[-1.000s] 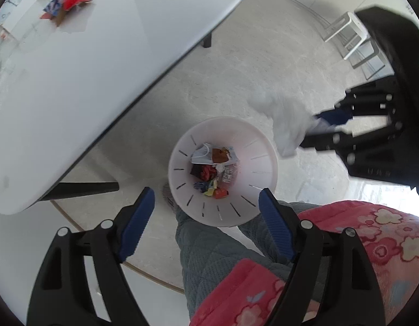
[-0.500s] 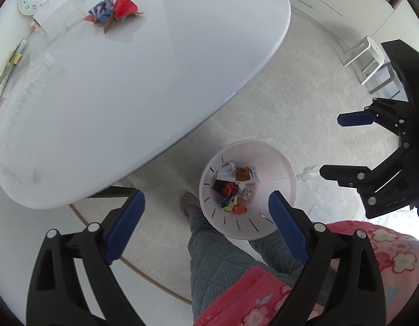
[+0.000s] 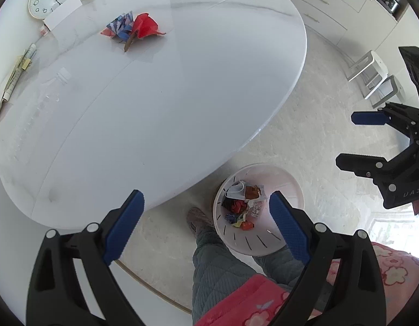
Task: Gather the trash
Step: 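Move both tools back over the table toward the red paper and carton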
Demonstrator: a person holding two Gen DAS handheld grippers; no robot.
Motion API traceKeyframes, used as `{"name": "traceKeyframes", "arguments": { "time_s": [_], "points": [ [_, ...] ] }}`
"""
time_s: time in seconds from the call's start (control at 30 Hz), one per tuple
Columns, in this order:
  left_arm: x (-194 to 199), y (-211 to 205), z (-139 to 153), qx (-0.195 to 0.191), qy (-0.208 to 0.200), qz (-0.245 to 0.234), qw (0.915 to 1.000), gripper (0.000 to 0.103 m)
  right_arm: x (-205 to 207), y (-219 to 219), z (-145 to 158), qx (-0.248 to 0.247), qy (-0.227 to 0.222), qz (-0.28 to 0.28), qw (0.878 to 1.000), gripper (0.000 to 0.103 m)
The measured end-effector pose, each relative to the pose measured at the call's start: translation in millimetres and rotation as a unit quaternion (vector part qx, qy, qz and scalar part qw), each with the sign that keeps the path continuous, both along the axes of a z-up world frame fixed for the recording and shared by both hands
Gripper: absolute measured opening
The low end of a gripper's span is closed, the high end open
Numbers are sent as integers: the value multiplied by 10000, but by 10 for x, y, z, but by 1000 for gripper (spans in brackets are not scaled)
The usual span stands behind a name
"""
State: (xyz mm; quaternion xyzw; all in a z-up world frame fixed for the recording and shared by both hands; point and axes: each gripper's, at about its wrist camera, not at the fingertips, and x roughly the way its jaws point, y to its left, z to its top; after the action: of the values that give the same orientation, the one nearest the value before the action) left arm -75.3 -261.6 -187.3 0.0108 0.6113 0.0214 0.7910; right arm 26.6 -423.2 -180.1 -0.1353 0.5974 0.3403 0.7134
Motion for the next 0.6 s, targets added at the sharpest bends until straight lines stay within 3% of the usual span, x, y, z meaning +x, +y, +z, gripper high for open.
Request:
{"name": "traceKeyframes", "arguments": {
  "time_s": [0.27,0.6],
  "points": [
    [176,232,136,-145,-287,318,9990,90,94,196,135,-11,-228,-16,9997,97],
    [599,926,415,-118,-687,905,9935,95,649,941,308,124,-552,45,9984,97]
  ]
}}
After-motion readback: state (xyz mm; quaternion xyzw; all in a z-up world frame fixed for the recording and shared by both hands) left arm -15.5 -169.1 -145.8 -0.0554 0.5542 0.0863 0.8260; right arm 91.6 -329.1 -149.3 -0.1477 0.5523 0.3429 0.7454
